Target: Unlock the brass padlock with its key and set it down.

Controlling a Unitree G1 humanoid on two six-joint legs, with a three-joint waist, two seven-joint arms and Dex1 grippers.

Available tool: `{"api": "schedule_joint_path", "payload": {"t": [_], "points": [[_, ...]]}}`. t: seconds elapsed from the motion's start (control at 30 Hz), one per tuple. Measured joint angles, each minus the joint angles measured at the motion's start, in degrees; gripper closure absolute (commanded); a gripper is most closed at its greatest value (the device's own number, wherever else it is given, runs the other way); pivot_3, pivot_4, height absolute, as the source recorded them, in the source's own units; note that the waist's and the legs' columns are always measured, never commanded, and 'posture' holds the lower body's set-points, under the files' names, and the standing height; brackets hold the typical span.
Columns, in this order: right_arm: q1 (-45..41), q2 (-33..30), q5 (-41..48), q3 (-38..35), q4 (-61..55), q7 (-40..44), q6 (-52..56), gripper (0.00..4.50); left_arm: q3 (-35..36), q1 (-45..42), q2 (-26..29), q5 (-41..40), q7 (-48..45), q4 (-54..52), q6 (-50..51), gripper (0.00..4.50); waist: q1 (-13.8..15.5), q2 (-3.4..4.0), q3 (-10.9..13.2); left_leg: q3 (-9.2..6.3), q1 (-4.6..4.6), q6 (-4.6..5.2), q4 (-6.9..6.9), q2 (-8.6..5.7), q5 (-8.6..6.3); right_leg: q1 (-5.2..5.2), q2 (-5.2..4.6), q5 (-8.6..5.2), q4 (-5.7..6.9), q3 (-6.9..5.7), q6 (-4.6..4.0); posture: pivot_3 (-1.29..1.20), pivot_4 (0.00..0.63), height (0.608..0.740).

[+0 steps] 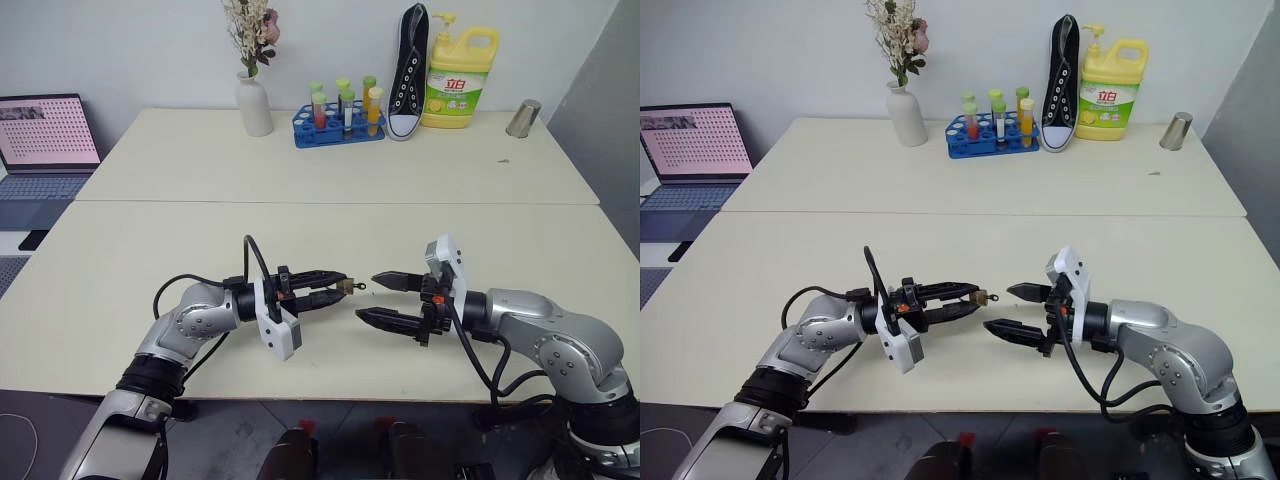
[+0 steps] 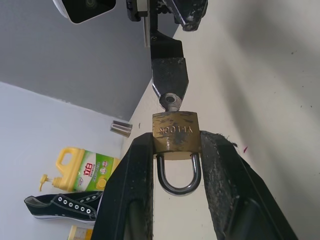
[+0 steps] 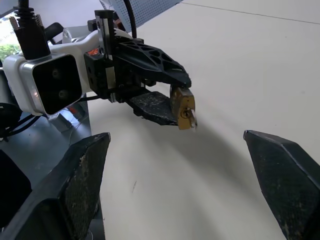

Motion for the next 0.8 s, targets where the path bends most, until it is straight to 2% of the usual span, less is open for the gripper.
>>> {"api": "schedule_joint_path", "payload": {"t": [0.23, 0.4, 0.77, 0.8], "points": [[-0.51, 0.7, 0.02, 0.05, 0.15, -0.77, 0.11, 2.61, -0.36, -0.06, 0.4, 0.14, 0.79, -0.02, 0.12, 3.52, -0.01, 0.0, 0.0, 0.02, -0.15, -0.02, -0.11, 0.01, 0.01, -0.26, 0.0, 0.0, 0.03, 0.04, -0.01, 0.0, 0.15, 0.74], [-1.03, 0.66, -0.15, -0.05, 0.45, -1.21, 0.22, 4.47, -1.24, -0.12, 0.39, 0.61, 1.12, -0.16, 0.03, 3.52, -0.01, 0.0, 0.0, 0.01, -0.32, -0.03, -0.11, 0.0, 0.02, -0.41, 0.0, 0.01, 0.03, 0.03, -0.02, 0.0, 0.15, 0.74], [-1.06, 0.5, -0.89, 0.34, 0.69, -1.22, 0.29, 4.5, -1.6, -0.11, 0.39, 1.48, 1.51, -0.24, 0.15, 3.52, -0.02, 0.0, 0.0, 0.01, -0.35, -0.03, -0.11, 0.0, 0.02, -0.43, 0.0, 0.01, 0.03, 0.01, -0.02, 0.0, 0.15, 0.74], [-1.07, 0.61, -0.94, 0.3, 0.76, -1.23, 0.29, 4.32, -1.61, -0.11, 0.38, 1.62, 1.68, -0.24, 0.16, 3.52, -0.02, 0.0, 0.0, 0.01, -0.35, -0.03, -0.11, 0.0, 0.02, -0.43, 0.0, 0.01, 0.03, 0.01, -0.02, 0.0, 0.15, 0.74]]}}
